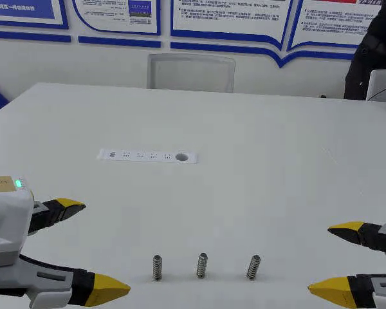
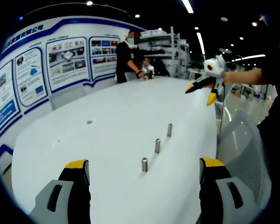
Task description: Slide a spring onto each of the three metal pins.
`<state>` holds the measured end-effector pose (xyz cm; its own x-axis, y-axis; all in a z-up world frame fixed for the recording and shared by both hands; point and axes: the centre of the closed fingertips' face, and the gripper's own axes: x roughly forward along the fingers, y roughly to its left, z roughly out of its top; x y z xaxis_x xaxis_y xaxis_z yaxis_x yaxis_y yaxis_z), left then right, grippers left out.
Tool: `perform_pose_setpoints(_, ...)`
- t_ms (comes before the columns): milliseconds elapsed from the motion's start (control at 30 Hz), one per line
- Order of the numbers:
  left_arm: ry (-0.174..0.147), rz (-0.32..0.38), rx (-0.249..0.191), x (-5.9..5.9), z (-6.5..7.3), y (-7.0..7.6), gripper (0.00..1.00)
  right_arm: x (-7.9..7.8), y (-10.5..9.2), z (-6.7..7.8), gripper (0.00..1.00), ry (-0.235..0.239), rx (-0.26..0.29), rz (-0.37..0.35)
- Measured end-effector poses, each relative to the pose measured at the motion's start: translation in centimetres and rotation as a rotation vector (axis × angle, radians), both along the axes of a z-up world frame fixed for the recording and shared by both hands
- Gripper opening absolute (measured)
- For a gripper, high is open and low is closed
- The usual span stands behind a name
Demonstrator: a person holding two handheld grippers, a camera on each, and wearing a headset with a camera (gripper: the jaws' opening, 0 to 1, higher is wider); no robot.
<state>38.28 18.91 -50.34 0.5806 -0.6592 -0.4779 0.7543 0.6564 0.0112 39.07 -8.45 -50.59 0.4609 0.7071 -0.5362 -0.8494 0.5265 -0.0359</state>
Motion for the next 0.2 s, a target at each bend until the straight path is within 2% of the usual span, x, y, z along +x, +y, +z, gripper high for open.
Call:
perform_pose_setpoints(100, -0.011, -0.008, -0.002, -0.08, 0.23, -0.11, 1.00, -0.13, -0.14, -0.19, 0.73, 0.010, -0.004, -0.003)
perform_pose_setpoints(200, -0.005, -0.016, -0.001, -0.25, 0.17, -0.16, 1.00, -0.24, -0.40, -0.48, 0.75, 0.021, -0.016, -0.011)
